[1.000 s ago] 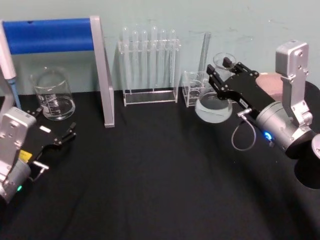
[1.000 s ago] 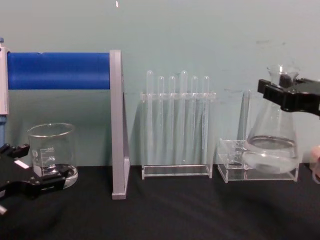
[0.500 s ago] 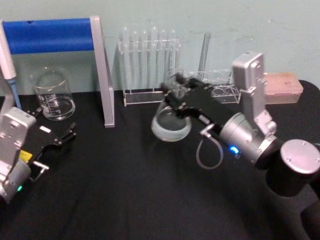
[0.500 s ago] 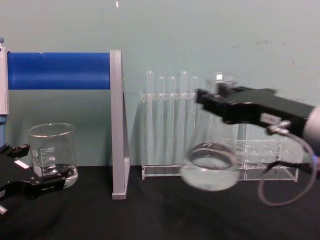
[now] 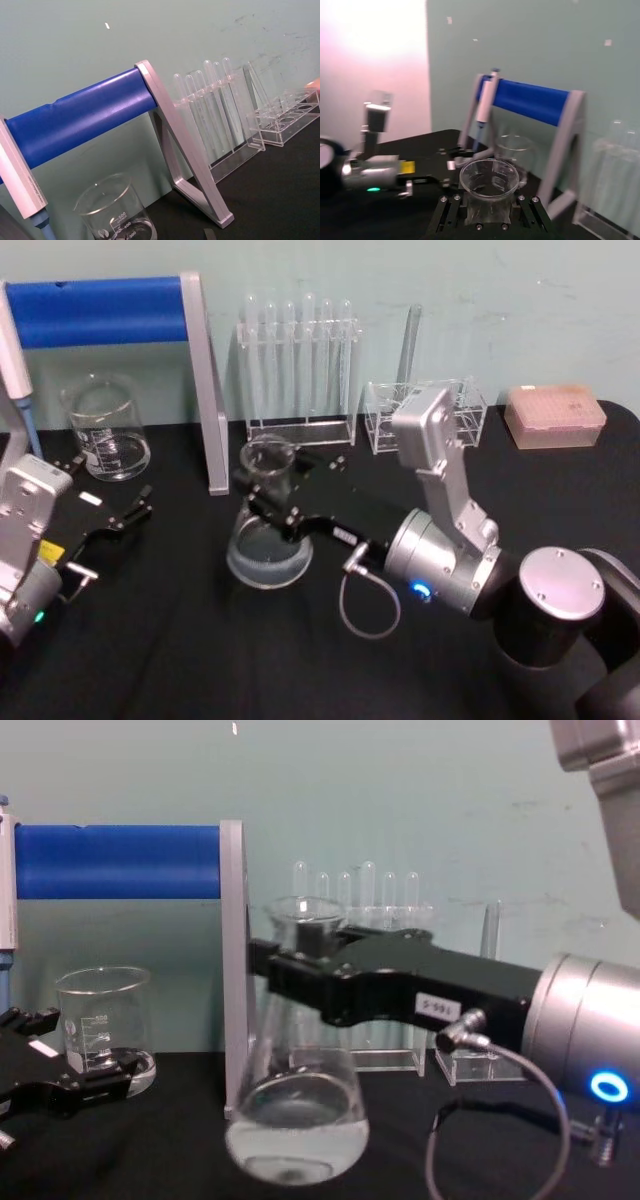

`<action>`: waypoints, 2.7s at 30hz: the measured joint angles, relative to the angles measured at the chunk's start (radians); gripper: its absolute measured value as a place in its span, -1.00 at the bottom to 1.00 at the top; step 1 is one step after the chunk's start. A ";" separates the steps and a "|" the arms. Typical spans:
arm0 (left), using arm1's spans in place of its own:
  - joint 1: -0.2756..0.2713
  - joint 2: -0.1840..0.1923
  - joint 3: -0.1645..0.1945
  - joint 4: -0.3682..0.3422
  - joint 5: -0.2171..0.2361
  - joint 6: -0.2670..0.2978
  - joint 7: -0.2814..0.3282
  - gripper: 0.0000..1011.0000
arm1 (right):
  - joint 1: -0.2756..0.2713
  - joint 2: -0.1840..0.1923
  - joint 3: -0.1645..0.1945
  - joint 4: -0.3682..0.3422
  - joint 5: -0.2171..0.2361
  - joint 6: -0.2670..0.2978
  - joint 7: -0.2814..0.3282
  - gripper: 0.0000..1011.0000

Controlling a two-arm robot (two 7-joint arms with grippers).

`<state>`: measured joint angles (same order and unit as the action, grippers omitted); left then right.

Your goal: Grasp the erlenmeyer flask with one hand, shake it three times, then place it back.

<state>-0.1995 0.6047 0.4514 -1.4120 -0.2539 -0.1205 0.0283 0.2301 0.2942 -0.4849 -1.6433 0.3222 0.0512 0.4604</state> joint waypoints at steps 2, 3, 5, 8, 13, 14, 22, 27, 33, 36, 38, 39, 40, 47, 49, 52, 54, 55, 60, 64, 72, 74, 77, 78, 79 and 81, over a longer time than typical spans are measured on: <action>0.000 0.000 0.000 0.000 0.000 0.000 0.000 0.98 | -0.003 0.006 -0.010 -0.009 0.005 0.001 0.007 -0.11; 0.000 0.000 0.000 0.000 0.000 0.000 0.000 0.98 | -0.005 0.011 -0.019 -0.016 0.009 0.002 0.014 -0.11; 0.000 0.000 0.000 0.000 0.000 0.000 0.000 0.98 | -0.006 0.017 -0.031 -0.024 0.015 0.003 0.021 -0.11; 0.000 0.000 0.000 0.000 0.000 0.000 0.000 0.98 | -0.007 0.023 -0.043 -0.030 0.020 0.003 0.025 -0.11; 0.000 0.000 0.000 0.000 0.000 0.000 0.000 0.98 | -0.004 0.030 -0.057 -0.033 0.028 0.003 0.024 -0.11; 0.000 0.000 0.000 0.000 0.000 0.000 0.000 0.98 | -0.003 0.031 -0.058 -0.033 0.028 0.003 0.023 -0.11; 0.000 0.000 0.000 0.000 0.000 0.000 0.000 0.98 | 0.009 0.036 -0.028 -0.006 0.033 -0.001 -0.023 -0.11; 0.000 0.000 0.000 0.000 0.000 0.000 0.000 0.98 | 0.012 0.043 0.014 0.013 0.034 -0.008 -0.058 -0.11; 0.000 0.000 0.000 0.000 0.000 0.000 0.000 0.98 | 0.014 0.051 0.067 0.034 0.029 -0.015 -0.098 -0.11; 0.000 0.000 0.000 0.000 0.000 0.000 0.000 0.98 | 0.014 0.053 0.099 0.046 0.023 -0.018 -0.122 -0.11; 0.000 0.000 0.000 0.000 0.000 0.000 0.000 0.98 | 0.014 0.054 0.123 0.054 0.018 -0.020 -0.140 -0.11; 0.000 0.000 0.000 0.000 0.000 0.000 0.000 0.98 | 0.014 0.054 0.132 0.056 0.016 -0.020 -0.146 -0.11; 0.000 0.000 0.000 0.000 0.000 0.000 0.000 0.98 | 0.014 0.054 0.143 0.059 0.015 -0.021 -0.154 -0.11; 0.000 0.000 0.000 0.000 0.000 0.000 0.000 0.98 | 0.009 0.053 0.208 0.076 -0.001 -0.024 -0.194 -0.11; 0.000 0.000 0.000 0.000 0.000 0.000 0.000 0.98 | 0.006 0.052 0.225 0.079 -0.006 -0.024 -0.203 -0.11; 0.000 0.000 0.000 0.000 0.000 0.000 0.000 0.98 | 0.002 0.051 0.242 0.081 -0.013 -0.023 -0.211 -0.11; 0.000 0.000 0.000 0.000 0.000 0.000 0.000 0.98 | -0.002 0.049 0.254 0.082 -0.018 -0.021 -0.214 -0.11; 0.000 0.000 0.000 0.000 0.000 0.000 0.000 0.98 | -0.003 0.048 0.257 0.083 -0.020 -0.020 -0.214 -0.11; 0.000 0.000 0.000 0.000 0.000 0.000 0.000 0.98 | -0.007 0.039 0.268 0.083 -0.028 -0.015 -0.212 -0.11; 0.000 0.000 0.000 0.000 0.000 0.000 0.000 0.98 | -0.008 0.029 0.261 0.081 -0.032 -0.012 -0.196 -0.11; 0.000 0.000 0.000 0.000 0.000 0.000 0.000 0.98 | -0.014 0.014 0.209 0.060 -0.030 -0.002 -0.142 -0.11; 0.000 0.000 0.000 0.000 0.000 0.000 0.000 0.98 | -0.015 0.011 0.184 0.049 -0.026 0.001 -0.122 -0.11; 0.000 0.000 0.000 0.000 0.000 0.000 0.000 0.98 | -0.017 0.009 0.159 0.038 -0.022 0.004 -0.102 -0.11; 0.000 0.000 0.000 0.000 0.000 0.000 0.000 0.98 | -0.017 0.009 0.144 0.032 -0.019 0.005 -0.091 -0.11; 0.000 0.000 0.000 0.000 0.000 0.000 0.000 0.98 | -0.017 0.008 0.128 0.025 -0.015 0.007 -0.079 -0.11; 0.000 0.000 0.000 0.000 0.000 0.000 0.000 0.98 | -0.018 0.008 0.111 0.019 -0.011 0.008 -0.069 -0.11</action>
<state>-0.1995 0.6047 0.4514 -1.4120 -0.2539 -0.1205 0.0283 0.2120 0.3023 -0.3743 -1.6247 0.3110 0.0597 0.3912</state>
